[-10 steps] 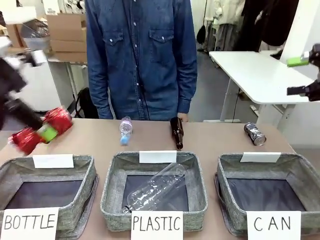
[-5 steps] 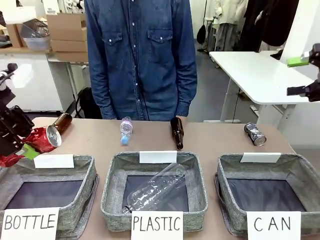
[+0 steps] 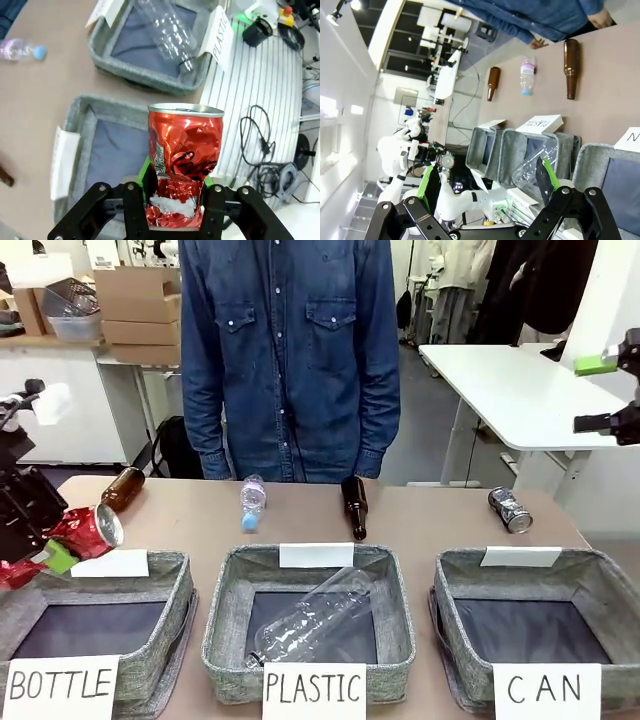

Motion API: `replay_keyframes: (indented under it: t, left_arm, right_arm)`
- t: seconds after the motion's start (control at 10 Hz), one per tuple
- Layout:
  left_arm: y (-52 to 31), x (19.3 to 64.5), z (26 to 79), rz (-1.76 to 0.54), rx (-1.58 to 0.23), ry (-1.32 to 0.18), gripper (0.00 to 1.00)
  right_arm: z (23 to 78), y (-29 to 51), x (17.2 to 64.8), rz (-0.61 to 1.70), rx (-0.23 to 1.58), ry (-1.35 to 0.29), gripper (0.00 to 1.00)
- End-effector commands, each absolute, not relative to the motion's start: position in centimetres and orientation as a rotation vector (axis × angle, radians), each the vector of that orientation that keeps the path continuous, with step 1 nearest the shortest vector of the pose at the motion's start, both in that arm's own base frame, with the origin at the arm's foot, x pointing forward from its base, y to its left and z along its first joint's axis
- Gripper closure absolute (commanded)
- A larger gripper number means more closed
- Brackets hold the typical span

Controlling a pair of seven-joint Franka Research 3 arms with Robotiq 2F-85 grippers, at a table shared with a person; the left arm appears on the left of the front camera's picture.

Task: Sort the can waste into the basket.
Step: Pick up the can waste from the table and place it in the right Fabric basket.

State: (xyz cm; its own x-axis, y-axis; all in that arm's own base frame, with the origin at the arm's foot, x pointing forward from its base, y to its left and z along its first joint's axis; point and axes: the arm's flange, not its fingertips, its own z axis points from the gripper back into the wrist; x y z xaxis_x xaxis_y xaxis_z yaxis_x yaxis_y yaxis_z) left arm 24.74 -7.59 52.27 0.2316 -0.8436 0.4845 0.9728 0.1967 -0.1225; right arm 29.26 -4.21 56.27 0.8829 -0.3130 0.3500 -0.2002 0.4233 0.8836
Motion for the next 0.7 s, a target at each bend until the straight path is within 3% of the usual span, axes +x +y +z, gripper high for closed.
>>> replay_keyframes:
  t: [0.0,0.3,0.6]
  left_arm:
    - [-17.8,26.6,54.7,-1.33,-0.43,-0.439,0.63]
    - [-36.3,25.2,58.3,-1.535,-0.253,-0.542,0.63]
    - [-49.3,25.9,55.7,-1.945,-0.256,-0.722,0.63]
  right_arm:
    - [57.4,-5.6,29.6,-0.098,1.144,-0.485,0.0]
    - [58.7,-13.4,26.7,-0.262,1.133,-0.534,0.0]
    - [59.2,-20.7,20.2,-0.321,1.037,-0.625,0.0]
